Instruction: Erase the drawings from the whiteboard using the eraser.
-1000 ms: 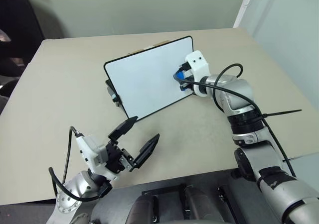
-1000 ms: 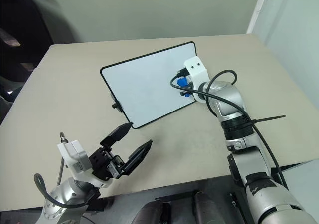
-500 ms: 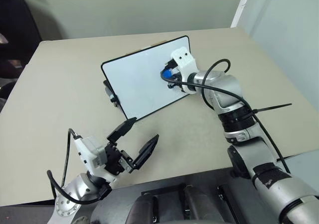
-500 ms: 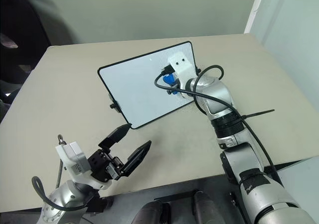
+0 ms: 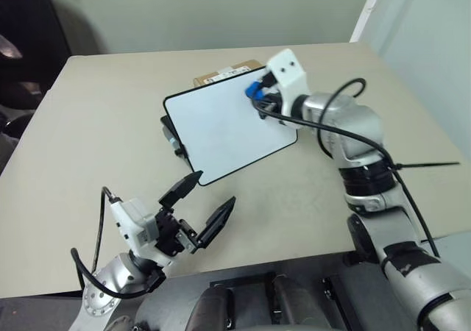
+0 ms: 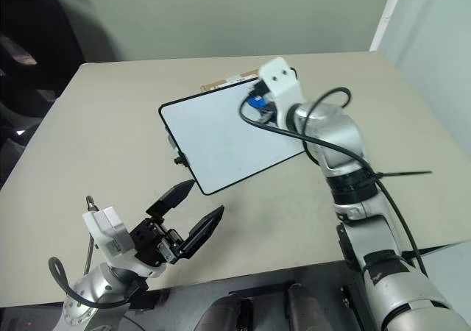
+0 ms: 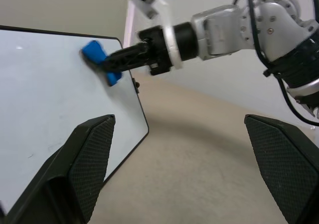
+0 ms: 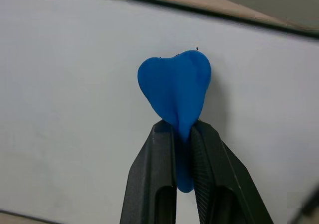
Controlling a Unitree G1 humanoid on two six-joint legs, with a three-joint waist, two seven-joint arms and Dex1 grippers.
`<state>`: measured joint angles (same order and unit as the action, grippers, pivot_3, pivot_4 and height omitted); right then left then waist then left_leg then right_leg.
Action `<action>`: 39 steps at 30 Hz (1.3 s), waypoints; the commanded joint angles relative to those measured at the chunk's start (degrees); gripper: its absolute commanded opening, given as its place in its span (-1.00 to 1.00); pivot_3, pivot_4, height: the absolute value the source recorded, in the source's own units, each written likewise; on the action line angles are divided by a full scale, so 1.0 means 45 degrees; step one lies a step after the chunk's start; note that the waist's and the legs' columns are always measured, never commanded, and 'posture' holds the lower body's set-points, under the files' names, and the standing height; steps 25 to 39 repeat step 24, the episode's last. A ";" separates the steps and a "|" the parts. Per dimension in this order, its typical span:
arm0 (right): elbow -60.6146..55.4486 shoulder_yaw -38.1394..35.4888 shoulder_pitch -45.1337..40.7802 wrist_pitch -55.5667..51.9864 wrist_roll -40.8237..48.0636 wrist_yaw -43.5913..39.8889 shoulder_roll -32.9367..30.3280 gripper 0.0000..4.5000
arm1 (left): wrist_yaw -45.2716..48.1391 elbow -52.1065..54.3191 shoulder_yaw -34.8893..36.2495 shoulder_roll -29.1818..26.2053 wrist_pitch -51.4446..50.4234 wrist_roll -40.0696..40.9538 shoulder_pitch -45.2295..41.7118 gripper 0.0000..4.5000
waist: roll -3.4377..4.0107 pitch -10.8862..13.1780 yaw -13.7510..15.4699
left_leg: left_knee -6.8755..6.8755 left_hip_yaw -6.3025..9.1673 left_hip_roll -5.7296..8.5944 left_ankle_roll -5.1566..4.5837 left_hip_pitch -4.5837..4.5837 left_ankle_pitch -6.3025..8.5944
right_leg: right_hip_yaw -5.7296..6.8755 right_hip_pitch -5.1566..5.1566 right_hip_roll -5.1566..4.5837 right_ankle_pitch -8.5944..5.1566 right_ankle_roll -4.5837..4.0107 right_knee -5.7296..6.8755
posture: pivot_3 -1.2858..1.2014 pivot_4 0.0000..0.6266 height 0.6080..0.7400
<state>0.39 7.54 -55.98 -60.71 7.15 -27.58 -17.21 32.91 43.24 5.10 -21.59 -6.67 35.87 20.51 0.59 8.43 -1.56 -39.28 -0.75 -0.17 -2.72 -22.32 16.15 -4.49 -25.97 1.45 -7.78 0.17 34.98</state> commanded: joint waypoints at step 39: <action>-0.8213 -0.4854 0.9325 0.1838 0.3323 -0.2485 -0.4407 0.89 | 0.0619 -0.0701 -0.0136 -0.0330 -0.0087 0.0139 -0.1004 1.00 | 0.0013 0.0007 0.0043 | -0.0162 0.0012 0.0021 -0.0113 0.0074 0.0101 | -0.0026 0.0183 -0.0001 -0.0049 0.0238 -0.0022 | 0.03 -0.52 1.00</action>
